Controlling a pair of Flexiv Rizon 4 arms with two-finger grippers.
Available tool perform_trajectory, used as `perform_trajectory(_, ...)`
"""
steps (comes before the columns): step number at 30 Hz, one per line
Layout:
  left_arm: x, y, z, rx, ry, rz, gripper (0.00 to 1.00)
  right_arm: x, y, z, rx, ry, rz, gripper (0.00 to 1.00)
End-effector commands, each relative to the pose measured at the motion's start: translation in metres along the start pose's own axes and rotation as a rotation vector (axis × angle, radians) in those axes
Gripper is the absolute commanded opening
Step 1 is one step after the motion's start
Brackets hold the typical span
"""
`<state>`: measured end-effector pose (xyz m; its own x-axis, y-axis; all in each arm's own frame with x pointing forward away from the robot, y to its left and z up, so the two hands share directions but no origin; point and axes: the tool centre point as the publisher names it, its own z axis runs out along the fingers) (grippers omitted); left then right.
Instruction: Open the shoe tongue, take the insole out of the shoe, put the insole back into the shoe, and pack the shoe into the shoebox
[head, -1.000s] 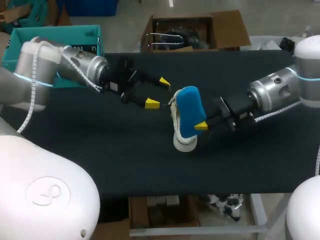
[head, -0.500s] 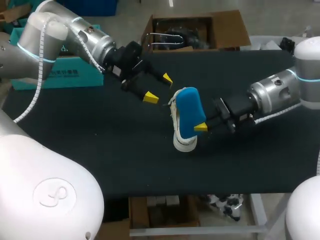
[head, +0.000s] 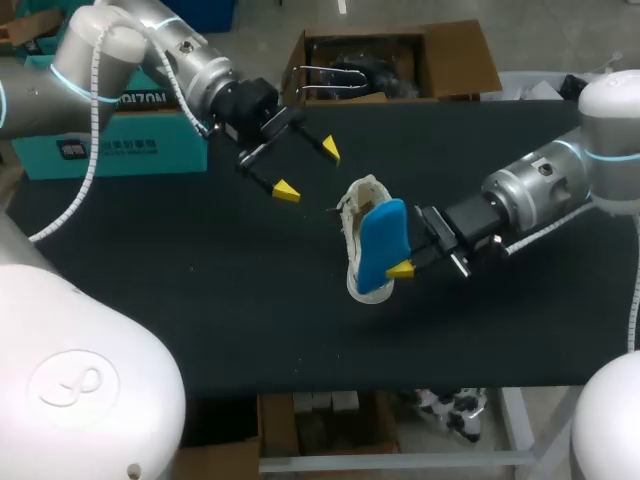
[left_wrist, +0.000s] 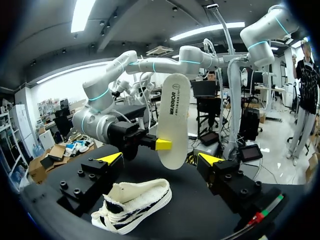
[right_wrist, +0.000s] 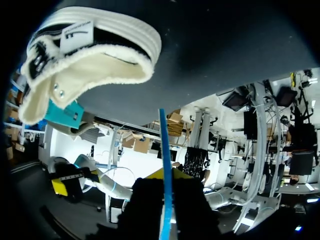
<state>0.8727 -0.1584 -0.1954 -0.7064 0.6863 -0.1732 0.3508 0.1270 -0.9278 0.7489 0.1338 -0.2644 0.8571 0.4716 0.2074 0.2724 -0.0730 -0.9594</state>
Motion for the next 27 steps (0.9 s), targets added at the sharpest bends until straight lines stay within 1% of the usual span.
perform_trajectory(1,-0.008,0.008,0.0,0.027,0.302,0.028,1.0,0.003,-0.001,0.0,0.016,-0.05,-0.019,0.0)
perform_trajectory(2,-0.007,0.008,0.001,0.027,0.305,0.028,1.0,0.002,-0.003,0.0,0.026,-0.067,-0.034,0.0)
perform_trajectory(5,-0.004,0.011,0.003,0.025,0.326,0.036,1.0,-0.002,-0.01,-0.001,0.022,-0.08,-0.039,0.0)
perform_trajectory(9,-0.002,0.013,0.002,0.03,0.333,0.045,1.0,-0.007,-0.017,-0.004,0.015,-0.09,-0.042,0.0)
perform_trajectory(14,0.001,0.015,0.003,0.022,0.353,0.05,1.0,-0.013,-0.017,-0.008,0.019,-0.09,-0.042,0.0)
perform_trajectory(15,0.002,0.016,0.003,0.017,0.368,0.052,1.0,-0.014,-0.016,-0.009,0.03,-0.101,-0.054,0.0)
perform_trajectory(18,0.003,0.017,0.005,0.009,0.372,0.048,1.0,-0.021,-0.018,-0.013,0.051,-0.106,-0.077,0.0)
perform_trajectory(19,0.003,0.017,0.005,0.008,0.373,0.05,1.0,-0.022,-0.018,-0.013,0.049,-0.096,-0.074,0.0)
perform_trajectory(20,0.003,0.017,0.005,0.007,0.367,0.049,1.0,-0.024,-0.017,-0.014,0.047,-0.086,-0.067,0.0)
perform_trajectory(21,0.004,0.017,0.005,0.009,0.364,0.051,1.0,-0.026,-0.017,-0.015,0.057,-0.093,-0.074,0.0)
perform_trajectory(24,0.001,0.017,0.0,0.035,0.311,0.038,1.0,-0.029,-0.017,-0.016,0.062,-0.093,-0.062,0.0)
perform_trajectory(27,0.001,0.017,0.0,0.035,0.311,0.038,1.0,-0.029,-0.017,-0.016,0.063,-0.092,-0.06,0.0)
